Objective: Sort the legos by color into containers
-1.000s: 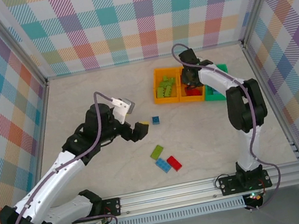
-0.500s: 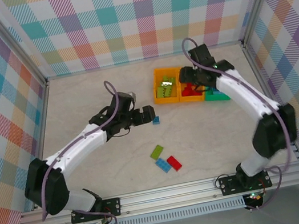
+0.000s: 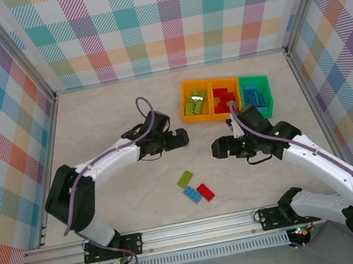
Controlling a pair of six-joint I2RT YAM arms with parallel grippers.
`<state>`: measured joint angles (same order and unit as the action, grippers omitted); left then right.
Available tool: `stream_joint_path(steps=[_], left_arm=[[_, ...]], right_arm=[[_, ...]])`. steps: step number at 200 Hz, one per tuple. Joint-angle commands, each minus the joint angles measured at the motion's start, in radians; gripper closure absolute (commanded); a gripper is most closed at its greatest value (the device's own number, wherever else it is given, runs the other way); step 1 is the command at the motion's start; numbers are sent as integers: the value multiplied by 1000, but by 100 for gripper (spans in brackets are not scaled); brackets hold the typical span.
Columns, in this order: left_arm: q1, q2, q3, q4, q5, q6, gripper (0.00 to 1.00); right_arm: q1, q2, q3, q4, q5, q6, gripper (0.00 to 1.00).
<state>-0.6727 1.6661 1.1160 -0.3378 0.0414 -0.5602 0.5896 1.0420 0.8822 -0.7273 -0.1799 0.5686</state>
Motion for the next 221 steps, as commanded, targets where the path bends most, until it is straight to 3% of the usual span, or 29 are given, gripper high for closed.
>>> stream_joint_path(steps=[1, 25, 57, 109, 166, 206, 221], left_arm=[[-35, 114, 103, 5, -68, 19, 4], [-37, 220, 172, 14, -101, -2, 11], [-38, 330, 269, -14, -60, 8, 23], [-53, 364, 285, -58, -120, 18, 52], [-82, 370, 289, -84, -153, 51, 63], [-125, 301, 347, -74, -30, 97, 71], [-166, 270, 401, -40, 4, 122, 72]], right_arm=[[23, 3, -6, -9, -71, 14, 21], [25, -23, -10, -54, -25, 25, 22], [26, -81, -32, -63, 15, 50, 22], [26, -107, -28, -89, 94, 93, 21], [26, -161, 0, -98, 156, 127, 21], [25, -255, 24, -138, 223, 188, 20], [26, -297, 37, -173, 304, 227, 19]])
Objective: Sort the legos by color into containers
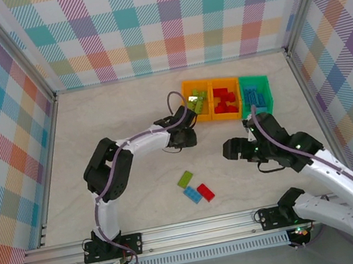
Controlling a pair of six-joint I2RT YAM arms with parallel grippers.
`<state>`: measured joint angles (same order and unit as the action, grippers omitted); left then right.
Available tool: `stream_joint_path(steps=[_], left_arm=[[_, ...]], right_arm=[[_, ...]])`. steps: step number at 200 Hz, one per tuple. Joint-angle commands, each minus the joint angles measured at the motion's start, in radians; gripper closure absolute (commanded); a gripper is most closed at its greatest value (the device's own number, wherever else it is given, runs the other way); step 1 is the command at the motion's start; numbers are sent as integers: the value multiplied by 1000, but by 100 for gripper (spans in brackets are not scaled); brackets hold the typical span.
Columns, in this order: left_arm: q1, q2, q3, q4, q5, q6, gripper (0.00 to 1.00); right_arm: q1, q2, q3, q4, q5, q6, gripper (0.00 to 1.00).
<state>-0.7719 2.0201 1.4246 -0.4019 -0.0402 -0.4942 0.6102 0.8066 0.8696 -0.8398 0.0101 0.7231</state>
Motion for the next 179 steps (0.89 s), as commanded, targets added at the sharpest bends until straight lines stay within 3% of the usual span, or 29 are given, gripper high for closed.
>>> stream_joint_path(steps=[1, 33, 70, 111, 150, 179], left_arm=[[-70, -84, 98, 27, 87, 59, 72], [-128, 15, 324, 106, 105, 136, 72], [-134, 305, 726, 116, 138, 197, 73], [-135, 576, 1108, 115, 140, 331, 70], [-135, 687, 1196, 291, 73, 378, 62], [-135, 694, 1225, 287, 41, 361, 42]], right_arm=[[4, -64, 49, -64, 121, 76, 19], [4, -152, 39, -174, 342, 186, 20], [5, -227, 13, -200, 378, 245, 22], [5, -224, 19, -223, 356, 203, 21], [4, -193, 22, -213, 314, 162, 20], [5, -213, 19, -227, 318, 165, 20]])
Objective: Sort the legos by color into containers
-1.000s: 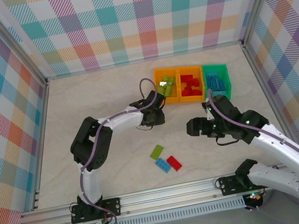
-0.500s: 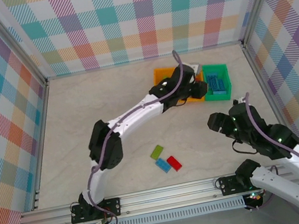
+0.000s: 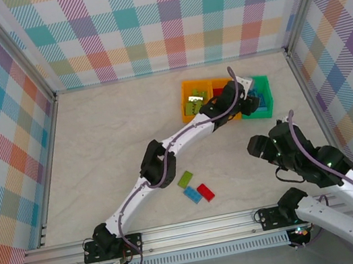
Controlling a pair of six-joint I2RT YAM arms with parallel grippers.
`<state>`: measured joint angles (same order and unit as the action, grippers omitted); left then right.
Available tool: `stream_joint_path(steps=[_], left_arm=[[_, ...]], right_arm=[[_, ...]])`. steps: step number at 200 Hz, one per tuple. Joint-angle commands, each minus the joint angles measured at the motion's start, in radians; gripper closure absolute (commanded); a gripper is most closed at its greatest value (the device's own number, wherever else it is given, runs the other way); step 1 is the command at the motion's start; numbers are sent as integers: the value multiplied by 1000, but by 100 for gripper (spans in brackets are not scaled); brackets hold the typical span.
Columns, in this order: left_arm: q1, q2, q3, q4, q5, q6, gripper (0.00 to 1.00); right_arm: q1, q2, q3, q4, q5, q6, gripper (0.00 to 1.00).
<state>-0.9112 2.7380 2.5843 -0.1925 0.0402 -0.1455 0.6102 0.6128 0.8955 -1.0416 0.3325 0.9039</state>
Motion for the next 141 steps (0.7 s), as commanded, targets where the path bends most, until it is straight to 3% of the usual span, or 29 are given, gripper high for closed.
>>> stream_joint_path(steps=[1, 17, 48, 97, 119, 141], left_arm=[[4, -25, 65, 77, -39, 11, 41], [2, -55, 60, 63, -25, 5, 31], [0, -186, -57, 61, -1, -11, 30], [26, -726, -806, 339, 55, 56, 28], [38, -990, -1071, 288, 27, 195, 26], [38, -1245, -1247, 60, 75, 451, 24]], right_arm=[[5, -21, -8, -26, -4, -15, 20], [5, -28, -13, -31, 7, -15, 20], [5, -9, -7, -19, 5, -33, 20], [5, 9, -13, 65, -86, -169, 22], [7, 72, -8, 85, -123, -221, 24], [52, 162, -17, 132, -166, -242, 25]])
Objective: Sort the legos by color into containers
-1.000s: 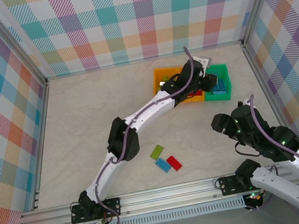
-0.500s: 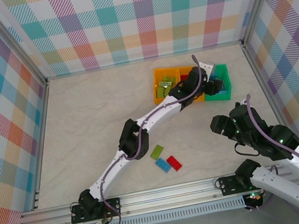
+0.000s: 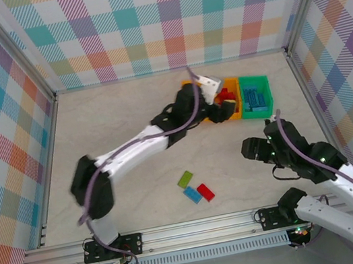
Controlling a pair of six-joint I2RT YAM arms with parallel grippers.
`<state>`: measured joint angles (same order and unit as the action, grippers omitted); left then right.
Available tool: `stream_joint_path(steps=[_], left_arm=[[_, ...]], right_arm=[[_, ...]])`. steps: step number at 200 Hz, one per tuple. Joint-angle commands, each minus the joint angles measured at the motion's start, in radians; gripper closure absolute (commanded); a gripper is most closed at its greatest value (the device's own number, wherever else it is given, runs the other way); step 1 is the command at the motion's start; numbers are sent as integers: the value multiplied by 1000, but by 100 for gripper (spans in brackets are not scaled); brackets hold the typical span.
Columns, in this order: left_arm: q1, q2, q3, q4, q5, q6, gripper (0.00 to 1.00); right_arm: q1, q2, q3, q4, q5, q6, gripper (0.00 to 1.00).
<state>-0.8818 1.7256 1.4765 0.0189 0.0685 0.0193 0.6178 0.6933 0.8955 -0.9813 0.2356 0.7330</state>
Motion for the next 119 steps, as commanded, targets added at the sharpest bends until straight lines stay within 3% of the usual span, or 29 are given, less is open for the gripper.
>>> stream_joint_path(steps=[1, 23, 39, 69, 95, 119], left_arm=[[9, -244, -146, -165, 56, 300, 24], [7, -466, -285, -413, 128, 496, 19], [7, -614, -382, -491, 110, 545, 16], [6, -866, -524, -632, 161, 739, 0], [7, -1002, -607, -755, 190, 878, 0], [7, -1073, -676, -764, 204, 866, 0]], right_arm=[[48, 85, -19, 75, -70, -71, 25], [180, 208, -36, 154, -67, -68, 25], [281, 317, -42, 211, -64, -66, 25], [449, 496, -61, 252, -32, -66, 26], [569, 598, -82, 300, -32, -87, 28], [609, 674, -90, 348, -62, -92, 31]])
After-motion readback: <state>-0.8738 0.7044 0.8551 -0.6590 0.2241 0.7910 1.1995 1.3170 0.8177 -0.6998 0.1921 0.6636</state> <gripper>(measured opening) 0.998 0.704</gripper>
